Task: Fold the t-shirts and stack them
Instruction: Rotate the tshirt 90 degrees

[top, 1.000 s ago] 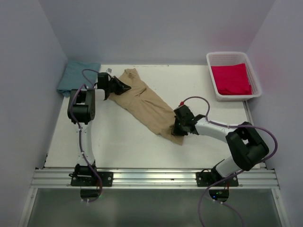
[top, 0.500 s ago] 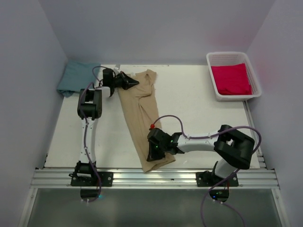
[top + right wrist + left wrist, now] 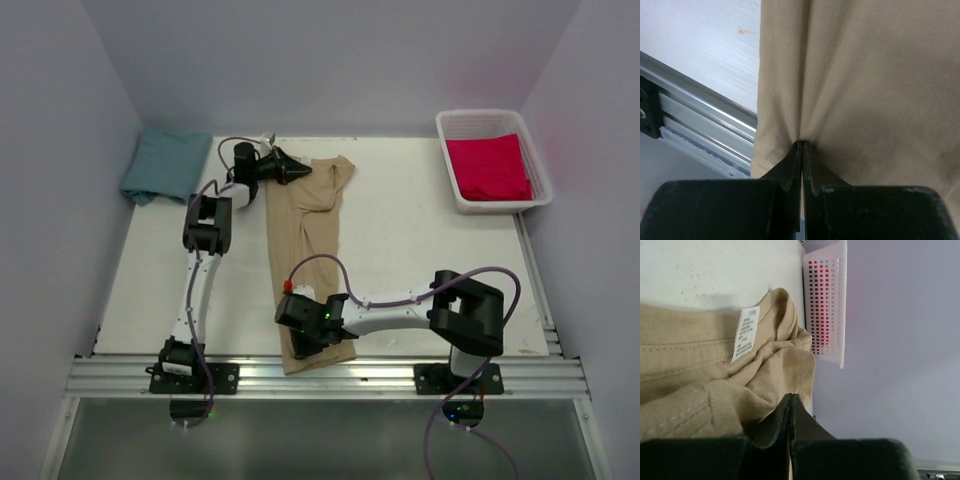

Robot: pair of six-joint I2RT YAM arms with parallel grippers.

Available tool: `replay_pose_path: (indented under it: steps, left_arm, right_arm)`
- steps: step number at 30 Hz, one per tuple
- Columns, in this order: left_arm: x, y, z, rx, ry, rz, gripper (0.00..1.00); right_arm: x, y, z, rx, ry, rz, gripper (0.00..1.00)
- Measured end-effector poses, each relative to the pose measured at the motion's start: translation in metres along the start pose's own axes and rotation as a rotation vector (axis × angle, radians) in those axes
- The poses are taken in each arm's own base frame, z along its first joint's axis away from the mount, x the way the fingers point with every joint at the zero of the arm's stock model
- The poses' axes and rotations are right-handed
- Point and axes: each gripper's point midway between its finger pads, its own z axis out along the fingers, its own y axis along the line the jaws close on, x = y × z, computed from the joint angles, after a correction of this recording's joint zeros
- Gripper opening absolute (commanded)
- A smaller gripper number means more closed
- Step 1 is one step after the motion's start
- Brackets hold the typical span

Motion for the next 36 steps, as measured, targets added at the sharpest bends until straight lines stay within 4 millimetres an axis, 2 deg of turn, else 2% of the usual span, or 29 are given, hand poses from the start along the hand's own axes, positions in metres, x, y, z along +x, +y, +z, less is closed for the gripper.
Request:
replay_pose_path:
  steps: [6,7,8,9,11,12,14,15,17,20,21,22,24,25,27,30,31,33,34,36]
  left_arm:
    - [0.000,-0.016,0.002,0.075,-0.009,0.038,0.00]
    - [-0.001,-0.020,0.001,0.087,-0.012,0.054,0.03]
    - [-0.002,-0.025,-0.001,0.097,-0.019,0.071,0.08]
    - [-0.003,-0.033,-0.003,0.102,-0.025,0.087,0.19]
    - [-0.007,-0.056,-0.011,0.102,-0.043,0.130,0.32]
    - [-0.010,-0.074,-0.017,0.106,-0.055,0.162,0.41]
    - [-0.012,-0.123,-0.034,0.102,-0.094,0.245,0.47]
    - [-0.010,-0.151,-0.046,0.099,-0.122,0.289,0.51]
    - [0.002,-0.214,-0.076,0.094,-0.194,0.415,0.53]
    - [0.033,-0.287,-0.121,0.084,-0.313,0.591,0.54]
    - [0.048,-0.309,-0.136,0.081,-0.367,0.656,0.54]
    - [0.061,-0.319,-0.147,0.077,-0.396,0.687,0.54]
    - [0.084,-0.314,-0.159,0.054,-0.435,0.697,0.54]
    - [0.094,-0.302,-0.162,0.032,-0.434,0.681,0.54]
    - [0.111,-0.260,-0.160,-0.055,-0.415,0.612,0.54]
    - [0.147,-0.184,-0.148,-0.251,-0.338,0.486,0.54]
    - [0.166,-0.165,-0.145,-0.306,-0.301,0.465,0.54]
    - [0.211,-0.139,-0.145,-0.384,-0.222,0.440,0.54]
    - [0.239,-0.131,-0.150,-0.414,-0.172,0.441,0.54]
    - [0.275,-0.126,-0.167,-0.444,-0.128,0.451,0.55]
  right_arm:
    - [0.002,0.004,-0.013,0.028,-0.008,-0.137,0.00]
    - [0.003,0.006,-0.018,0.018,-0.010,-0.163,0.00]
    - [0.003,0.010,-0.025,-0.001,-0.017,-0.201,0.00]
    - [0.001,0.016,-0.035,-0.031,-0.032,-0.236,0.05]
    - [-0.008,0.033,-0.061,-0.111,-0.088,-0.296,0.21]
    - [-0.014,0.043,-0.077,-0.153,-0.128,-0.315,0.41]
    - [-0.031,0.061,-0.109,-0.218,-0.214,-0.353,0.51]
    - [-0.041,0.068,-0.124,-0.230,-0.265,-0.366,0.62]
    - [-0.063,0.077,-0.147,-0.218,-0.358,-0.380,0.73]
    - [-0.096,0.069,-0.164,-0.085,-0.461,-0.365,0.82]
    - [-0.111,0.060,-0.166,-0.017,-0.493,-0.344,0.83]
    - [-0.123,0.048,-0.165,0.041,-0.506,-0.317,0.83]
    - [-0.142,0.018,-0.162,0.144,-0.515,-0.261,0.86]
    - [-0.152,-0.003,-0.158,0.198,-0.513,-0.219,0.87]
    - [-0.165,-0.052,-0.151,0.293,-0.497,-0.119,0.88]
    - [-0.164,-0.114,-0.147,0.396,-0.469,0.008,0.88]
    - [-0.159,-0.127,-0.147,0.413,-0.461,0.036,0.88]
    - [-0.142,-0.140,-0.146,0.410,-0.448,0.060,0.88]
    - [-0.134,-0.142,-0.146,0.399,-0.442,0.064,0.87]
    - [-0.117,-0.144,-0.146,0.349,-0.434,0.080,0.86]
